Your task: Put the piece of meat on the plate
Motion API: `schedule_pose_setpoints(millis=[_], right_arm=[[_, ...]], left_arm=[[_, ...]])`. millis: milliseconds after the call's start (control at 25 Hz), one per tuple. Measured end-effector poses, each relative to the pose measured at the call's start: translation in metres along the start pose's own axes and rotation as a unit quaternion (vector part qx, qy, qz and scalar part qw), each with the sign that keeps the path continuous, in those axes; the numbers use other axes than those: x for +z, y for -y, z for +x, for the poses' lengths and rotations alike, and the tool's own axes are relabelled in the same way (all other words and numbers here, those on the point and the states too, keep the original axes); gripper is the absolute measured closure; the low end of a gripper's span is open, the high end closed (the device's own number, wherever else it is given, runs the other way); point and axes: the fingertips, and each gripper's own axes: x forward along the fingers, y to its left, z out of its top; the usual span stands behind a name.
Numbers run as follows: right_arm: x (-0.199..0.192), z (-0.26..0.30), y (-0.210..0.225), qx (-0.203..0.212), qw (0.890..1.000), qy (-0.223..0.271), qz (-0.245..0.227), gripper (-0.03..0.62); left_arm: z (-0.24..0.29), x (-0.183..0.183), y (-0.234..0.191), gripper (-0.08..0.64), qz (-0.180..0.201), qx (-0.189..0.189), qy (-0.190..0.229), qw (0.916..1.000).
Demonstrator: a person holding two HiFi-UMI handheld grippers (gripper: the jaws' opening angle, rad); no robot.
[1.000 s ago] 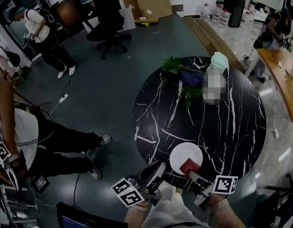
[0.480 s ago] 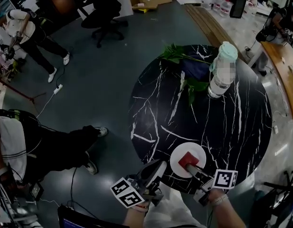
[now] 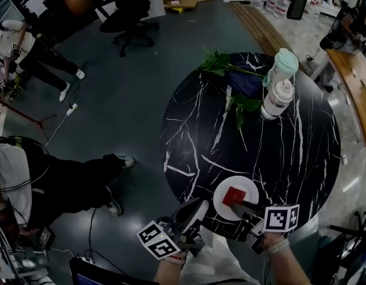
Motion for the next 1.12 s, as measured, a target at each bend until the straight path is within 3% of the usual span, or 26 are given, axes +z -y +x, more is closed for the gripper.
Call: schedule_pose_setpoints(millis=[200, 400, 1120], right_arm=[[0.003, -0.005, -0.002, -0.043, 0.995, -0.018, -0.087, 0.428], [0.001, -0.013, -0.005, -0.068, 0.988, -0.025, -0.135, 0.388], [0.003, -0.033, -0.04, -0.038, 0.982, 0.016, -0.184, 0.37]], left_arm=[[-0.001, 0.002, 0.0, 0.554, -0.003, -0.002, 0.004, 1.0], [-0.002, 0.004, 0.003, 0.554, -0.004, -0.004, 0.005, 1.0], [-0.003, 0.005, 0.02, 0.554, 0.007, -0.014, 0.0, 0.9999]])
